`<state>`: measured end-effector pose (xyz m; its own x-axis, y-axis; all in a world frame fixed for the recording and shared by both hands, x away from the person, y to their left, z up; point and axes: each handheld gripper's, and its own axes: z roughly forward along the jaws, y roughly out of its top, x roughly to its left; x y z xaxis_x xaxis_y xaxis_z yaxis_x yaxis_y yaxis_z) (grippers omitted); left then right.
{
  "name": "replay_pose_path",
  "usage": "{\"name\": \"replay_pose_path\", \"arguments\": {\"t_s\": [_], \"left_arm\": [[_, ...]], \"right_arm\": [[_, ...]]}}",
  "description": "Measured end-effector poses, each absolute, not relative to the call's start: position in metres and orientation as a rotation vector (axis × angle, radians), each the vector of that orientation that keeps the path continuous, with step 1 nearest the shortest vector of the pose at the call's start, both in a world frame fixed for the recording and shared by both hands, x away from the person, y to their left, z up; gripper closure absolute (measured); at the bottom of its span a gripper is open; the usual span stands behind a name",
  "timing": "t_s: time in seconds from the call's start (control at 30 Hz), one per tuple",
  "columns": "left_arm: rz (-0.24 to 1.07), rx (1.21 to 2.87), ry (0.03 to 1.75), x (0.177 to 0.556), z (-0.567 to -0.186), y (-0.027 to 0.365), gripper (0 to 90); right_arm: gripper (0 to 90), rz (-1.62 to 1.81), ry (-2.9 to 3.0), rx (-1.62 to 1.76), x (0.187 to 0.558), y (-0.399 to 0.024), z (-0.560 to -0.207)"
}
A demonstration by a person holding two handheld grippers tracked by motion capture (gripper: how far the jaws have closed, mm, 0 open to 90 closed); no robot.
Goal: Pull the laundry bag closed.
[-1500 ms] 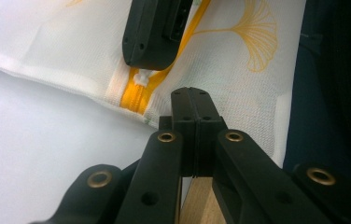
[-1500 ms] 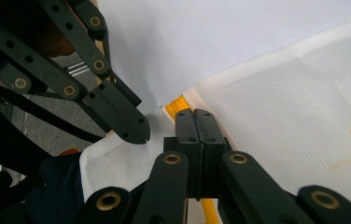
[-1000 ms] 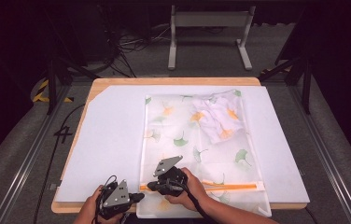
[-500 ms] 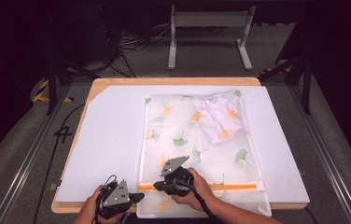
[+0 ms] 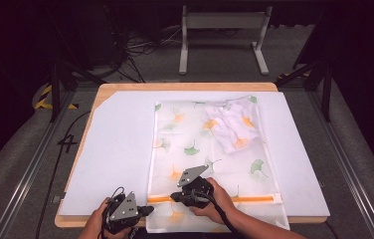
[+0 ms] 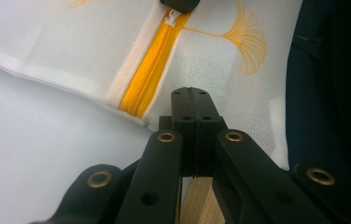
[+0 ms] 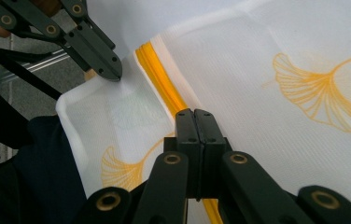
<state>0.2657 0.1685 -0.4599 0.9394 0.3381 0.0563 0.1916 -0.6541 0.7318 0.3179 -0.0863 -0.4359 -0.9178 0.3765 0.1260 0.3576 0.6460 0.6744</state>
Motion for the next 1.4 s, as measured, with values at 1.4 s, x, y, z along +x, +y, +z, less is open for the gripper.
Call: {"name": "replay_pose_path", "arguments": {"t_s": [1.4], "left_arm": [[0.23, 2.295, 0.371, 0.266, -0.46, 0.169, 90.0]], "right_arm": [[90.0, 1.126, 2.802, 0.675, 0.315, -0.12, -0.433]]}}
